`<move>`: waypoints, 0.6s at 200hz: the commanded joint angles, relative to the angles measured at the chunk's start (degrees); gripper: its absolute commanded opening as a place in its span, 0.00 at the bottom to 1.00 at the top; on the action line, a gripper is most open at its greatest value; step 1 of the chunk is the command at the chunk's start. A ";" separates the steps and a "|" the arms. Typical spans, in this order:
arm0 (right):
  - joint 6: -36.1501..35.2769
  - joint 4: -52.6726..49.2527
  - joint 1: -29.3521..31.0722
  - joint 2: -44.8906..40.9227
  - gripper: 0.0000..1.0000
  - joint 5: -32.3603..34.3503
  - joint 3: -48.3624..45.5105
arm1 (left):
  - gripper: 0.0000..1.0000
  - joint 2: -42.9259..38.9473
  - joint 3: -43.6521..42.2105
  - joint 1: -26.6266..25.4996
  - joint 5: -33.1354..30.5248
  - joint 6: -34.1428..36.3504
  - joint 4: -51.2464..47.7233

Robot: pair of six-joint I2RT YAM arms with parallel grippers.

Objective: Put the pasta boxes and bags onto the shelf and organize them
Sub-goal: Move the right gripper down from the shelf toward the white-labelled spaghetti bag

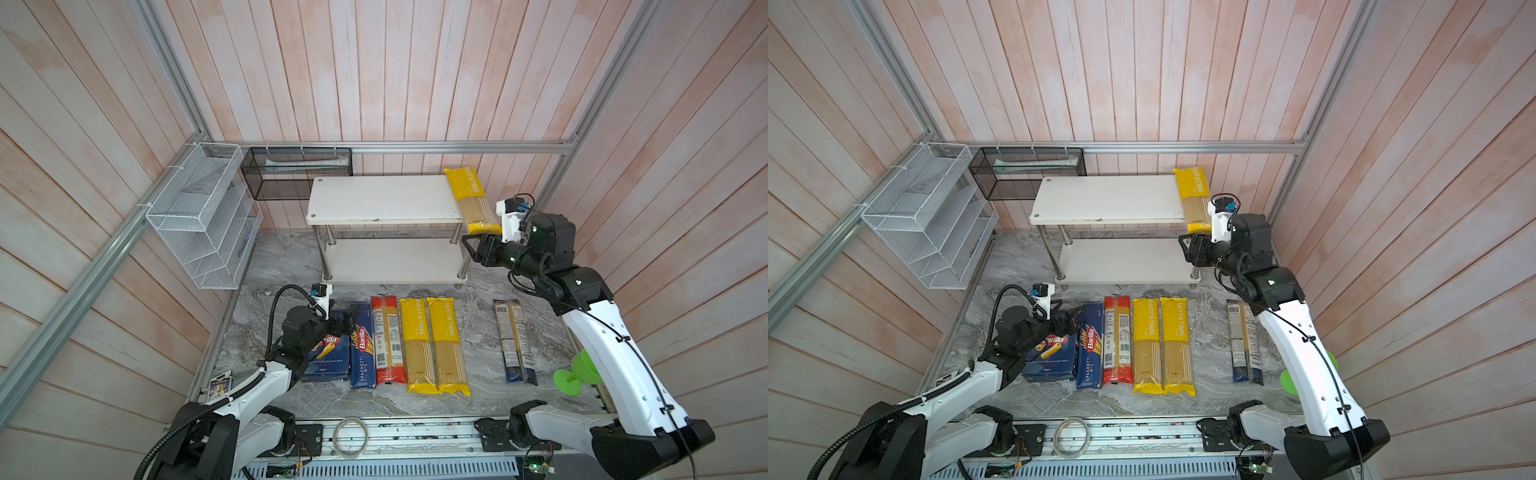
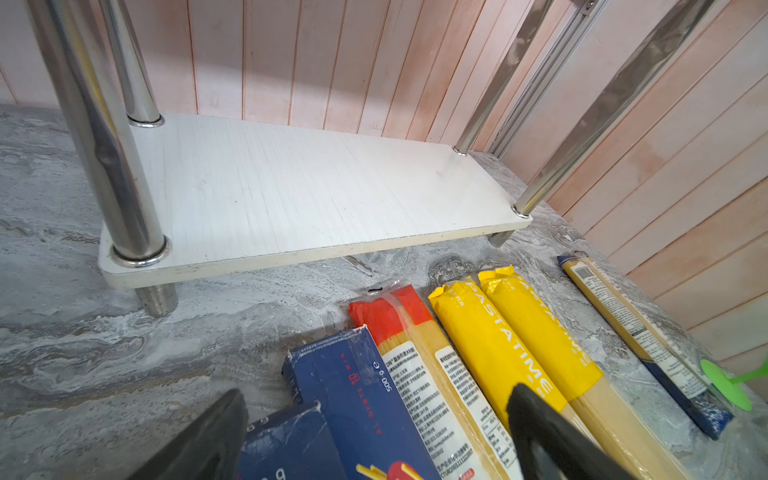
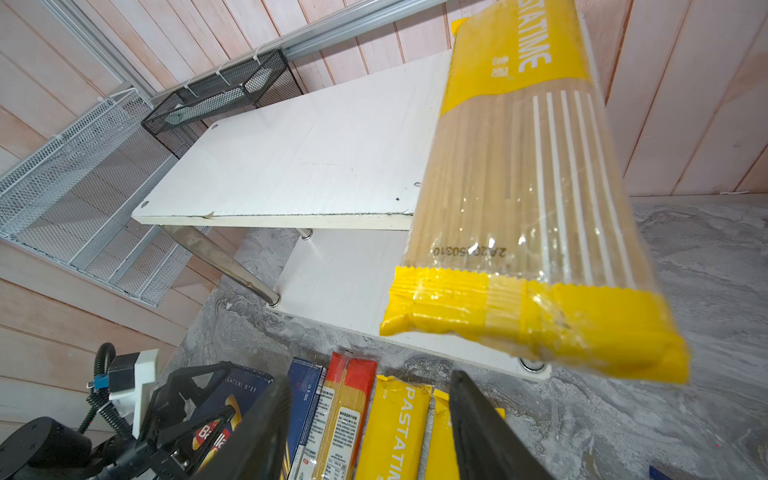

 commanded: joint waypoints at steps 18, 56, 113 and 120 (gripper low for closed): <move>-1.44 4.32 -0.95 0.12 0.61 -1.05 -0.67 | 1.00 0.24 0.82 -0.28 -0.24 0.37 -0.31; -1.25 5.61 -2.22 1.40 0.61 -2.51 -0.57 | 1.00 -0.48 0.65 -0.22 -0.56 0.50 -0.65; -1.01 7.28 -2.38 3.87 0.61 -4.65 -0.15 | 1.00 -0.64 0.74 -0.27 -0.62 0.59 -0.83; -1.06 7.58 -2.38 3.74 0.61 -4.65 -0.14 | 1.00 -0.62 0.73 -0.38 -0.65 0.59 -0.75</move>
